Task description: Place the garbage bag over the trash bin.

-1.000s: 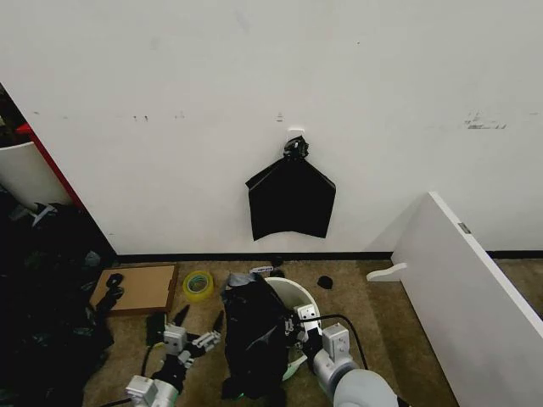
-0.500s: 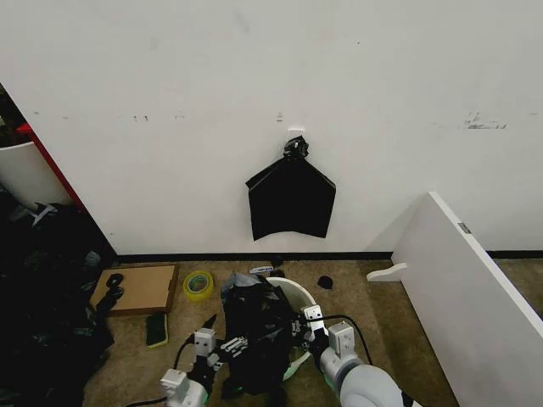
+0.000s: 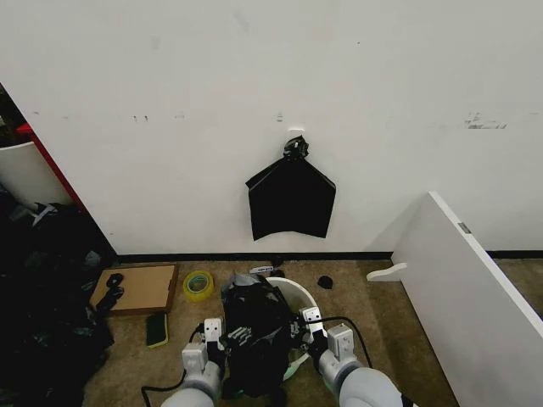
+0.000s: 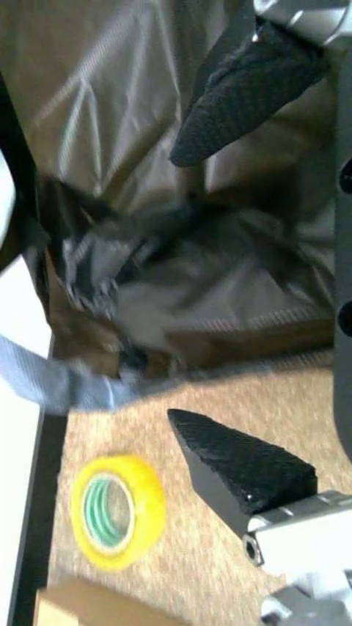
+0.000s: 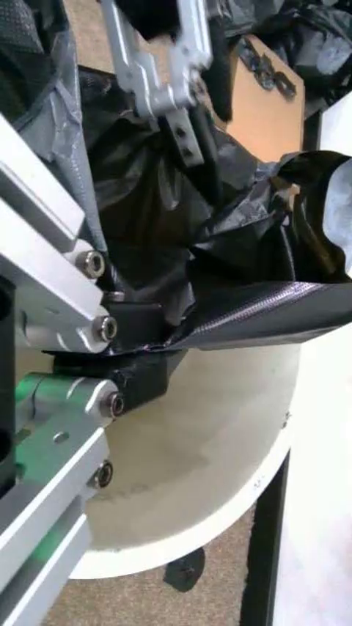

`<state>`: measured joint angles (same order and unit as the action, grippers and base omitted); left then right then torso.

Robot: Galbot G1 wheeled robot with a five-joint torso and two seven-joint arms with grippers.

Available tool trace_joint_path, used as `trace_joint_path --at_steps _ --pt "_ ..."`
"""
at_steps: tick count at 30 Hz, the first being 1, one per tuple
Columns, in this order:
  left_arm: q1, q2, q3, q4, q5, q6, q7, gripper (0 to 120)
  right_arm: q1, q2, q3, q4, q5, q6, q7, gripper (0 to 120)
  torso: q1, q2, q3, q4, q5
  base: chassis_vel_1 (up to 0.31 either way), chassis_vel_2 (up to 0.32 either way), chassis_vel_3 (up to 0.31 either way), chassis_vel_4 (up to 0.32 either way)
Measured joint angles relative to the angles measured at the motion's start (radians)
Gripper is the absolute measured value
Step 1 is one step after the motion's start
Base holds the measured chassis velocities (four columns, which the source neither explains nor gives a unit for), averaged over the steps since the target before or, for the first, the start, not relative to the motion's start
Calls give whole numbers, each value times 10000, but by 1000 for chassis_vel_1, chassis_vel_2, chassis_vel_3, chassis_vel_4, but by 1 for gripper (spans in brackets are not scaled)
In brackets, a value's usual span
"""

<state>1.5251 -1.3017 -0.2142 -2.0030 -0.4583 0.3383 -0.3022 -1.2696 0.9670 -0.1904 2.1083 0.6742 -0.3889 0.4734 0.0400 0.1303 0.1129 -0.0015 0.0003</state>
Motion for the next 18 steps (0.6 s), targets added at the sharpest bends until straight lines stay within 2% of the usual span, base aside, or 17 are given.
trace_joint_path --at_steps 14,17,18 --pt "-1031 -116 538 195 -1229 2167 -1650 94 -60 31 -64 86 -160 -20 4 0 0 0 0 0 0 0 0 0 0" --pt "-1170 -112 587 219 -1491 2492 -2002 79 -65 50 -62 89 -192 -22 8 0 0 0 0 0 0 0 0 0 0" --pt "-1170 -112 587 219 -1491 2492 -2002 79 -65 50 -62 89 -192 -22 8 0 0 0 0 0 0 0 0 0 0"
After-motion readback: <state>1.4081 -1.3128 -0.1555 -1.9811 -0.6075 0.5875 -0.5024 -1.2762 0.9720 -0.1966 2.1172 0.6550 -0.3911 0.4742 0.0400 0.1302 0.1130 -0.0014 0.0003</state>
